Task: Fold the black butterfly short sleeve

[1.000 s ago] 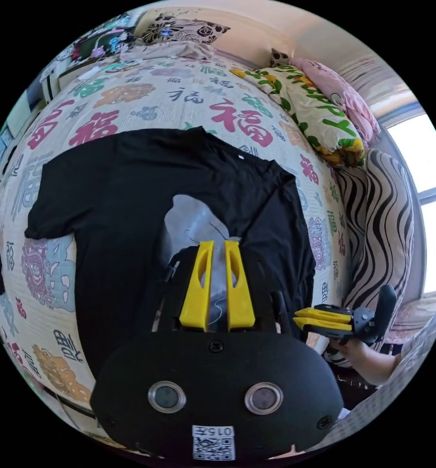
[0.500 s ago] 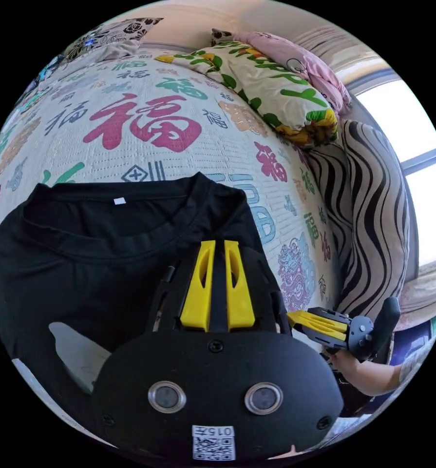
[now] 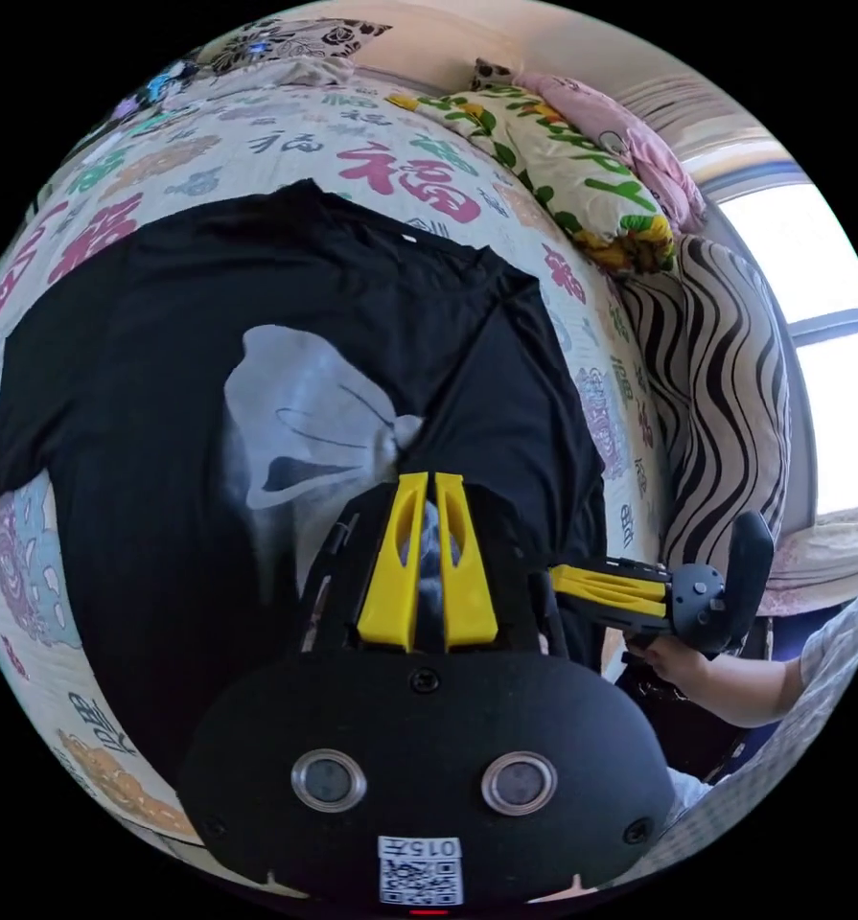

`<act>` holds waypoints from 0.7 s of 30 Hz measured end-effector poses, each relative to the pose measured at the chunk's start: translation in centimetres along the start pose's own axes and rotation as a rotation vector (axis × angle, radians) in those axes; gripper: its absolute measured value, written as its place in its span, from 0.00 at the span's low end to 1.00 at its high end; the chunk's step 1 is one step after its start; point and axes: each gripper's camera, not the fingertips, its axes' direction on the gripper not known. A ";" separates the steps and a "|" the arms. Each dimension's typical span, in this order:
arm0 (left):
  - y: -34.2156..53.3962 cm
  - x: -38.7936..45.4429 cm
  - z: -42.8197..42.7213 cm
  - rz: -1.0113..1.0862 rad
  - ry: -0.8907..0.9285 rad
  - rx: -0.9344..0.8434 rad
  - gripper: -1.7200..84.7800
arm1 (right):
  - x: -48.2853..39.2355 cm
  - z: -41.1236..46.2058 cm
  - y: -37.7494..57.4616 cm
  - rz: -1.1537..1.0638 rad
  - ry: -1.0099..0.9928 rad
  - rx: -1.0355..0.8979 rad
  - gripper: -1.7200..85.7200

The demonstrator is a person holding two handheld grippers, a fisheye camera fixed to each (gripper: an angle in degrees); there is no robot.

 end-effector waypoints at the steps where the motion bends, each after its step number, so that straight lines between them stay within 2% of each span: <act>1: 0.3 -0.9 -1.0 -0.013 0.016 0.020 0.04 | -0.2 0.7 -0.3 -0.010 0.004 -0.003 0.01; 5: 1.4 -3.2 -3.9 -0.048 0.077 0.054 0.06 | 0.0 2.2 -1.2 0.024 -0.009 0.009 0.01; 8: 3.4 -6.1 -8.7 -0.115 0.136 0.154 0.08 | 0.1 1.8 -2.6 0.078 -0.044 0.067 0.02; 11: 6.6 -11.0 -14.8 -0.275 0.101 0.279 0.09 | -1.1 1.2 -5.8 0.093 -0.078 0.121 0.03; 16: 11.0 -21.7 -24.2 -0.560 0.037 0.422 0.11 | -7.5 3.0 -17.0 -0.029 -0.094 0.149 0.07; 21: 9.3 -27.5 -28.2 -0.577 0.048 0.460 0.14 | -14.5 7.1 -29.9 -0.149 -0.151 0.151 0.08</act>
